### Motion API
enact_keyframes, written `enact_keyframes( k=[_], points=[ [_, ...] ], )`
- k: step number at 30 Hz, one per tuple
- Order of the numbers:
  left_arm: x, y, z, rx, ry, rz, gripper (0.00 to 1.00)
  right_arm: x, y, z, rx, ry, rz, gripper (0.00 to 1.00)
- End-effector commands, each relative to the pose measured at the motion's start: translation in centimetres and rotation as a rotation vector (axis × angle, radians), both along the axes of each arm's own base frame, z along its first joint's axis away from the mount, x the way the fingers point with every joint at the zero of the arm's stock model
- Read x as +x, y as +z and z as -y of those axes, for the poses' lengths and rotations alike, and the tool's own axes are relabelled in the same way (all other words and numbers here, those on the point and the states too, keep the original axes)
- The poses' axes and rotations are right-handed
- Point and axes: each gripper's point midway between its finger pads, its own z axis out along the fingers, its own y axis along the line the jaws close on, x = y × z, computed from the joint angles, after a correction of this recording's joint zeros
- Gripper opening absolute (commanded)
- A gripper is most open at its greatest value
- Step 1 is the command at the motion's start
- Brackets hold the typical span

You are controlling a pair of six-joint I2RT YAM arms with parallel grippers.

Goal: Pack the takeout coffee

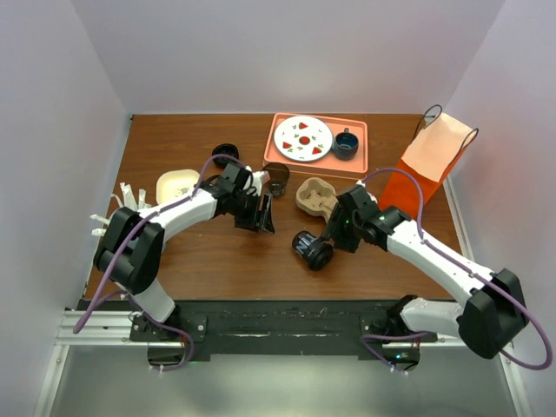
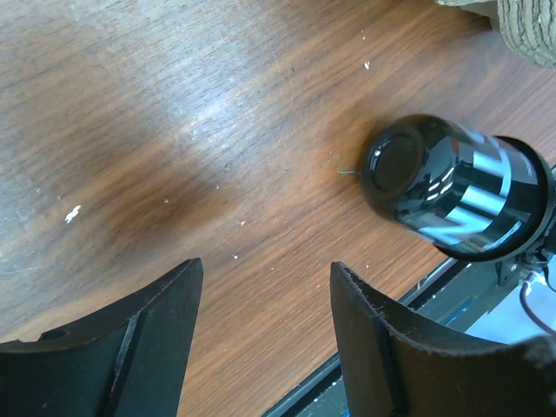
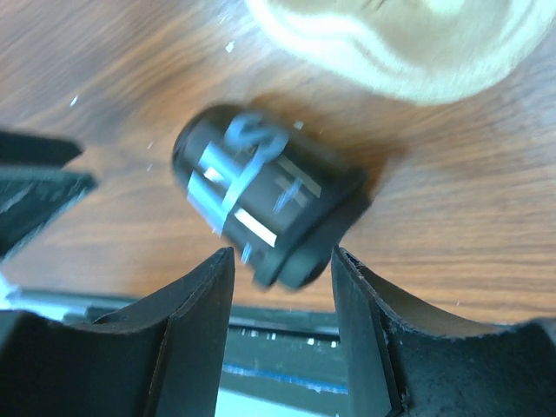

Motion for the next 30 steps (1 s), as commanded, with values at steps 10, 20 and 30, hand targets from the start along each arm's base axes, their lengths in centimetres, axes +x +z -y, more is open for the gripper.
enact_keyframes(
  k=[10, 20, 30],
  points=[
    [-1.3, 0.8, 0.6, -0.082, -0.050, 0.037, 0.64, -0.1, 1.5, -2.0, -0.099, -0.090, -0.005, 0.52],
    [-1.2, 1.4, 0.4, -0.087, -0.028, 0.060, 0.64, -2.7, 4.0, 0.2, -0.094, -0.294, -0.110, 0.54],
    [-1.9, 0.8, 0.3, -0.086, -0.028, 0.040, 0.64, -4.2, 2.3, -2.3, -0.011, -0.337, -0.199, 0.58]
  ],
)
